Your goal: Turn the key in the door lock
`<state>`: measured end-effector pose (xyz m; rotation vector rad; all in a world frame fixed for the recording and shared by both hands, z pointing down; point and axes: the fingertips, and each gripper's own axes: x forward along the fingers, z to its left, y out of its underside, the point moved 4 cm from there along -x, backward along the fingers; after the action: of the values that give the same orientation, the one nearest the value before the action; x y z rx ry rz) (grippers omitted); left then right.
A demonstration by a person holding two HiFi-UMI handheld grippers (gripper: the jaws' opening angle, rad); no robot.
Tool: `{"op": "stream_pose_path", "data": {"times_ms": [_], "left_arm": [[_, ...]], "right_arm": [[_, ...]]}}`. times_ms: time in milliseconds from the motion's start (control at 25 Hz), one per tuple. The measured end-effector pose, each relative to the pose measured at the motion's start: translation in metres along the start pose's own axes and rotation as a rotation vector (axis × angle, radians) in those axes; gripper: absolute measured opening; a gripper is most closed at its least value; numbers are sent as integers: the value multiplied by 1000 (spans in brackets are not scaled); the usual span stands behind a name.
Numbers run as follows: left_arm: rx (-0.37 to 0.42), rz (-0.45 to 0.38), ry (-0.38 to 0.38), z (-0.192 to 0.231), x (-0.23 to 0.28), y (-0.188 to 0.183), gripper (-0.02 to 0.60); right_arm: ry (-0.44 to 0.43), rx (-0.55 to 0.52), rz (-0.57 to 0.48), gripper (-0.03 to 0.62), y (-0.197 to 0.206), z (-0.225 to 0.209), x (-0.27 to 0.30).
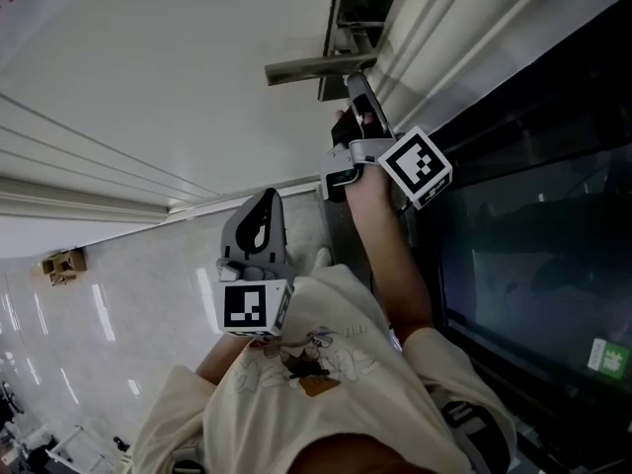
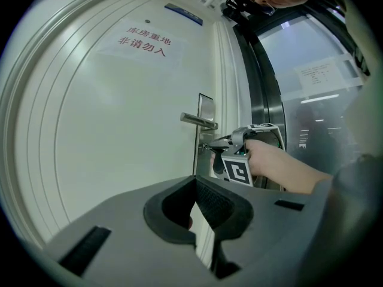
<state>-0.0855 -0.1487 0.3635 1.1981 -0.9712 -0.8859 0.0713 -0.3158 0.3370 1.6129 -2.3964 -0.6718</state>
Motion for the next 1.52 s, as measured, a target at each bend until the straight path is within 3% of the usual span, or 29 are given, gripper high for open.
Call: {"op": "stream_pose_path", "data": {"times_ms": [520, 760, 880, 960, 1080, 1200, 1360, 1520], "left_arm": [[0, 6, -7, 1, -3, 0, 6], [4, 2, -1, -2, -3, 0, 6], [8, -1, -6, -1, -4, 1, 6], [5, -7, -12, 1, -6, 0, 6], [-3, -8, -24, 3, -11, -1, 6], [-12, -14, -25, 6, -13, -2, 6], [-25, -14, -12, 3, -12, -2, 6], [-36, -32, 31, -7, -9, -4, 6]], "right_arm": [[-53, 400, 6, 20, 3, -11, 0], [-74, 497, 4, 20, 4, -13, 0], [-113, 479, 18, 27, 3, -9, 1], [-151, 425, 34, 146, 3, -2, -3], [-148, 285, 42, 153, 5, 5, -26], [-118, 50, 43, 136, 6, 12, -54], [-108, -308, 72, 40, 14, 27, -86], [-89, -639, 81, 17, 26, 39, -113]]}}
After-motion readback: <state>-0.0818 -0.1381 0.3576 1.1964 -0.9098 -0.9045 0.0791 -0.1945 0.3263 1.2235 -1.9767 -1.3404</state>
